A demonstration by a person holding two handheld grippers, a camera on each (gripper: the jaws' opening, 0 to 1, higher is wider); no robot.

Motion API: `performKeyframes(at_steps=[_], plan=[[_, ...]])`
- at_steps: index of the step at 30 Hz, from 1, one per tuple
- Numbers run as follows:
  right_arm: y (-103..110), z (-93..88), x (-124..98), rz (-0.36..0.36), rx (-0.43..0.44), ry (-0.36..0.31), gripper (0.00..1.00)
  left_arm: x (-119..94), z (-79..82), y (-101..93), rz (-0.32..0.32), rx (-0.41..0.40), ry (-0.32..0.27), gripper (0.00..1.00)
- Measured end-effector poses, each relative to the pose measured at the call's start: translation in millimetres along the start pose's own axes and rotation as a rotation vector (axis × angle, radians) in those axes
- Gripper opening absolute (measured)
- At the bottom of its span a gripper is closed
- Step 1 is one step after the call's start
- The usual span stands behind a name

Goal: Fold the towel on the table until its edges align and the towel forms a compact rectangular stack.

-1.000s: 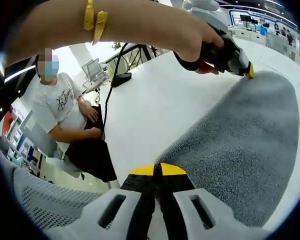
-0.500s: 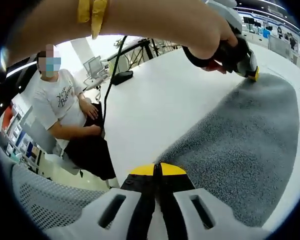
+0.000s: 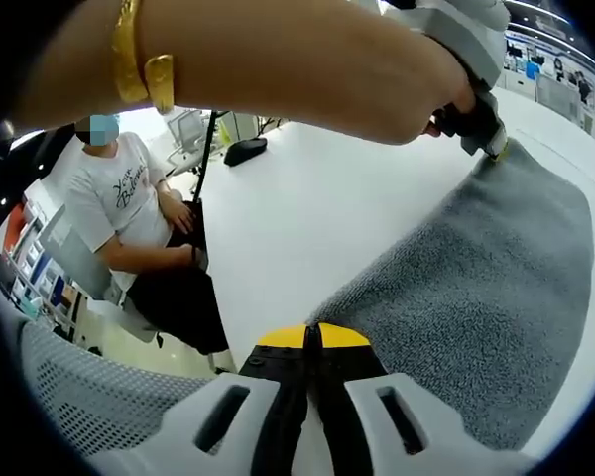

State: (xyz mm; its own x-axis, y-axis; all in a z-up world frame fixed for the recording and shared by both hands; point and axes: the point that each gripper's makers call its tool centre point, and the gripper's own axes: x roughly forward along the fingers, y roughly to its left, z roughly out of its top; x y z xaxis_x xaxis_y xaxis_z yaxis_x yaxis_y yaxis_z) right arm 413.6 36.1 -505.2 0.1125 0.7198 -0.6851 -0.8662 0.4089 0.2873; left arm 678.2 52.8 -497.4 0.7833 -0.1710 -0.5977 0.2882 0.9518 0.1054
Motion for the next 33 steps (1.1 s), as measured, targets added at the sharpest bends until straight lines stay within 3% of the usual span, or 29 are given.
performKeyframes(at_steps=[4,9,10,16,21,24,26,27,33], plan=[[1,13.4,-6,-0.004,-0.066,-0.076,0.04,-9,-0.6,1.0,-0.012,-0.037,-0.011,0.23],[0,24.1,-21,-0.012,-0.101,-0.102,0.33,-26,5.7,-0.9,-0.061,-0.06,-0.047,0.32],[-2,25.2,-23,-0.019,-0.105,-0.105,0.34,-29,5.5,-1.8,-0.07,-0.071,-0.05,0.35],[-22,25.5,-45,-0.067,-0.134,-0.133,0.37,-44,-9.4,-9.6,-0.096,-0.03,-0.021,0.54],[-49,16.7,-62,-0.143,-0.105,-0.133,0.39,-59,-7.3,-22.8,-0.137,-0.037,-0.046,0.59],[-66,6.4,-71,-0.204,-0.087,-0.137,0.36,-65,-18.9,-32.5,-0.187,-0.159,-0.04,0.64],[-71,1.3,-75,-0.218,-0.063,-0.131,0.36,-70,-27.2,-33.7,-0.188,-0.142,-0.033,0.65],[-75,-3.3,-81,-0.227,-0.041,-0.133,0.36,-79,-32.2,-43.3,-0.202,-0.132,-0.014,0.65],[-92,-16.7,-91,-0.279,0.024,-0.133,0.37,-100,-46.4,-56.5,-0.241,-0.15,-0.005,0.66]])
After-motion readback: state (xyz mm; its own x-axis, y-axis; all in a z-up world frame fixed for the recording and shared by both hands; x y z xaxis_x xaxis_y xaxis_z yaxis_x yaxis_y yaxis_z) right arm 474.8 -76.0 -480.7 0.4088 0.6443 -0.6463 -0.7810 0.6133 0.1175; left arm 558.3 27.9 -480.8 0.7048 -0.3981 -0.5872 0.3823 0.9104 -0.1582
